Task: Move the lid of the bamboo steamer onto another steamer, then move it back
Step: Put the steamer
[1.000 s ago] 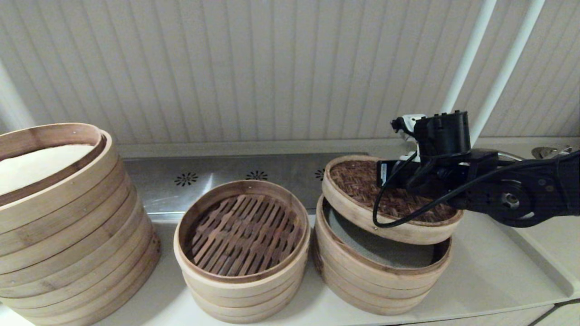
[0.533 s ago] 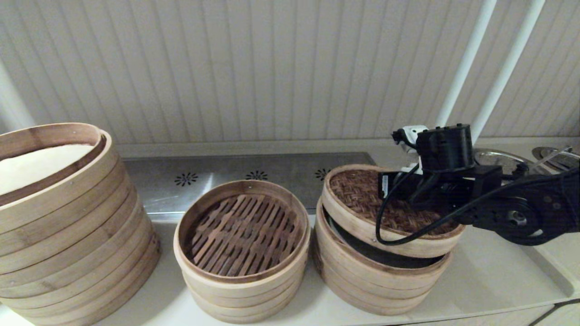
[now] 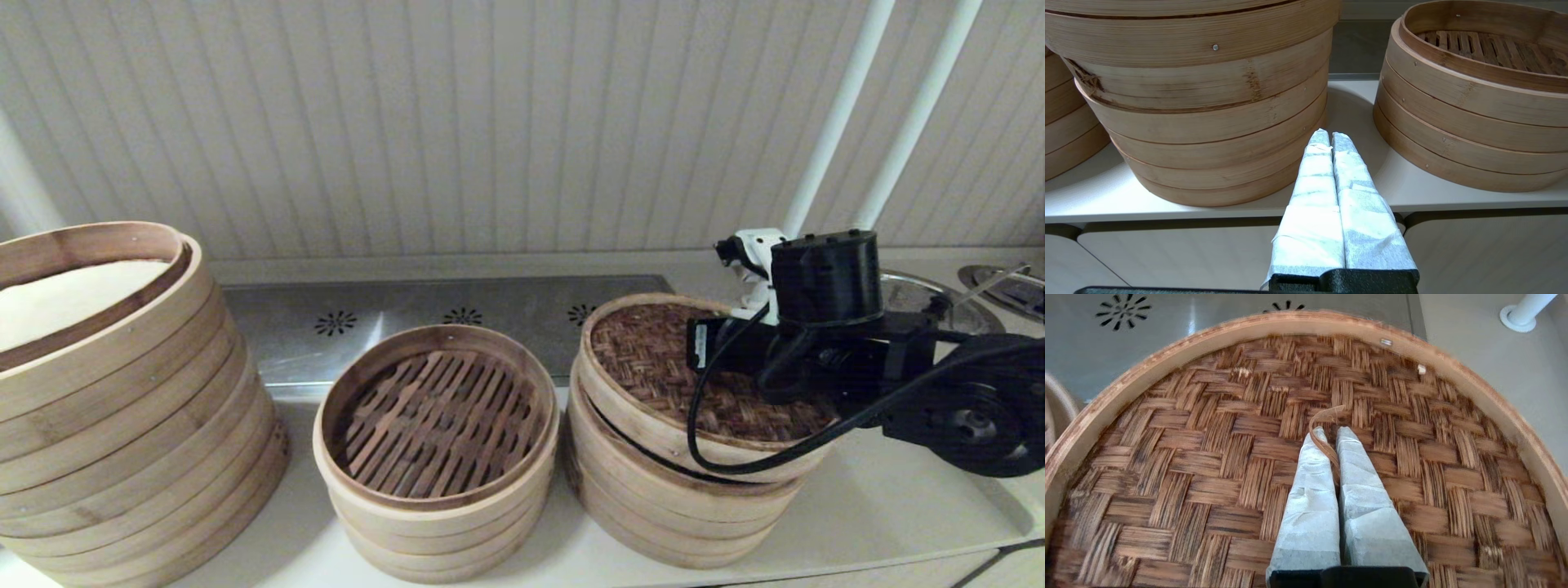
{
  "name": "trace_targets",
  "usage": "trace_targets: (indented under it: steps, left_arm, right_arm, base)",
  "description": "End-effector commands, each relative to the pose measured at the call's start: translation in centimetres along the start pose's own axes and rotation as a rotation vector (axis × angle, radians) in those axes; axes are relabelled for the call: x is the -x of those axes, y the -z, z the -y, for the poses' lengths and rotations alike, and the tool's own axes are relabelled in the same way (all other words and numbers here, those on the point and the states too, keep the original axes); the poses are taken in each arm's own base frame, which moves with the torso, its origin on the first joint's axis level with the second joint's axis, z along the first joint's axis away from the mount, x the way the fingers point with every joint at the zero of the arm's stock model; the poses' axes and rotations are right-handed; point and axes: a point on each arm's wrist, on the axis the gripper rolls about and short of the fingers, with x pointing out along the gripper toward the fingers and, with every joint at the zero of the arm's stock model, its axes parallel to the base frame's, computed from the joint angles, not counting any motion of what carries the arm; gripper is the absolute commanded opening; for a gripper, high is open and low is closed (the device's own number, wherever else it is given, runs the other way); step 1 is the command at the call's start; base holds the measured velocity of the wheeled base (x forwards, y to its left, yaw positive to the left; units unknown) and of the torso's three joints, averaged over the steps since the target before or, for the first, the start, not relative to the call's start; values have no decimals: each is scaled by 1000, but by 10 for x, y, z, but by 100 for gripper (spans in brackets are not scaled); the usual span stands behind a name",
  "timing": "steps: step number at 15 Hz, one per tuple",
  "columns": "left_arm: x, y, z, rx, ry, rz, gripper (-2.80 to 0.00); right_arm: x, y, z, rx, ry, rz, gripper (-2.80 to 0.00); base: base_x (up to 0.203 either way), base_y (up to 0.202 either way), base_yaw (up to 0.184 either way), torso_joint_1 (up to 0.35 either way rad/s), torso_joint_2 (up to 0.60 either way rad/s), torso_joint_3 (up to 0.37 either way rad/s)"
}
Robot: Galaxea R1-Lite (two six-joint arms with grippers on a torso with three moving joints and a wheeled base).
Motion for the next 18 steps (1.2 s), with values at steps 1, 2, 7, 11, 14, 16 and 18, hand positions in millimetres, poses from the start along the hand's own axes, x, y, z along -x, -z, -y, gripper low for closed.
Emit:
trace_targets:
  steps: [1,2,7,11,14,16,18]
  left_arm:
    - [0,0,0,0,-1,-2,-280]
    - [0,0,0,0,-1,-2,-280]
    - [0,0,0,0,-1,-2,-280]
    - [0,0,0,0,-1,-2,-280]
    - [0,0,0,0,-1,-2,-280]
    - [0,0,0,0,-1,-2,-280]
    - [0,0,0,0,-1,-2,-280]
  right_arm:
    - [7,1,-1,0,-9,4,-280]
    - [9,3,-2,1,-14,-1,-280]
    - [9,12,-6,14,-24,-28,-280]
    - [-1,9,-6,1,-19,13,-280]
    - [-5,11,-4,-2,-12,27,-280]
    - [-1,17,-6,8,-18,12,-280]
    - [-1,21,-5,6,-15,2,-280]
  base:
    - [0,0,0,0,0,0]
    - [0,0,0,0,0,0]
    - [0,0,0,0,0,0]
    - [0,0,0,0,0,0]
    - [0,0,0,0,0,0]
    - [0,0,0,0,0,0]
    - [0,0,0,0,0,0]
